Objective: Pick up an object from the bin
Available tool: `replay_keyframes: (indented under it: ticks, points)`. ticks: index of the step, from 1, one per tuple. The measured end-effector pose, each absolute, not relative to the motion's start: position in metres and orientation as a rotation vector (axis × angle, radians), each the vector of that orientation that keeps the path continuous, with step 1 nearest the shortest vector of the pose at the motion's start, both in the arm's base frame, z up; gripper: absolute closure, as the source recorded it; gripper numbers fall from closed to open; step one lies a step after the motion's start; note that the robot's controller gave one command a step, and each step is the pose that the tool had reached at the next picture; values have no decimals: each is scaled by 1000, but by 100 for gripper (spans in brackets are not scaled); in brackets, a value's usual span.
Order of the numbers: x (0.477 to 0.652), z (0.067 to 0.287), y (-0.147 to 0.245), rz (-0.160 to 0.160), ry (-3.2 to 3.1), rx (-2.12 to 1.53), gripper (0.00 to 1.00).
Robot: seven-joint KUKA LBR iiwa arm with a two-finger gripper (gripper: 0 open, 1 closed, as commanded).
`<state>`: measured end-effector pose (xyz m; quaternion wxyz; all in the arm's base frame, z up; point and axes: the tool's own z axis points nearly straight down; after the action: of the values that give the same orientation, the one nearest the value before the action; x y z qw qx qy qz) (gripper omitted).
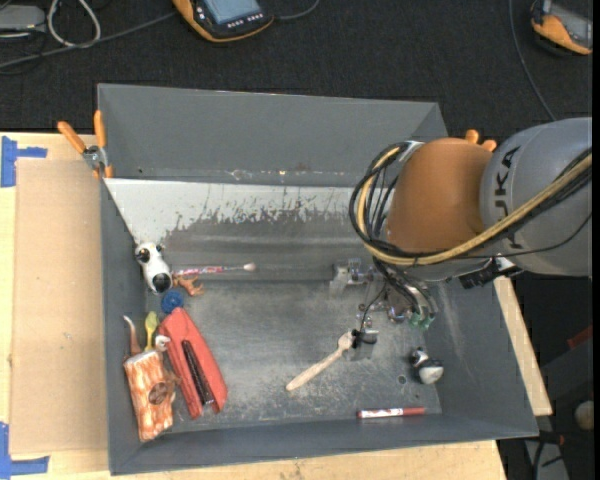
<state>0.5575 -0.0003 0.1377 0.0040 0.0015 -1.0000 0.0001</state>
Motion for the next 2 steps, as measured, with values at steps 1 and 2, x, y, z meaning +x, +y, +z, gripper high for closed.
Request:
replay_keyframes:
  ticks: [1,2]
  points:
    - [559,142,0,0,-3140,5,0]
    - [521,128,17,1,-3134,222,0]
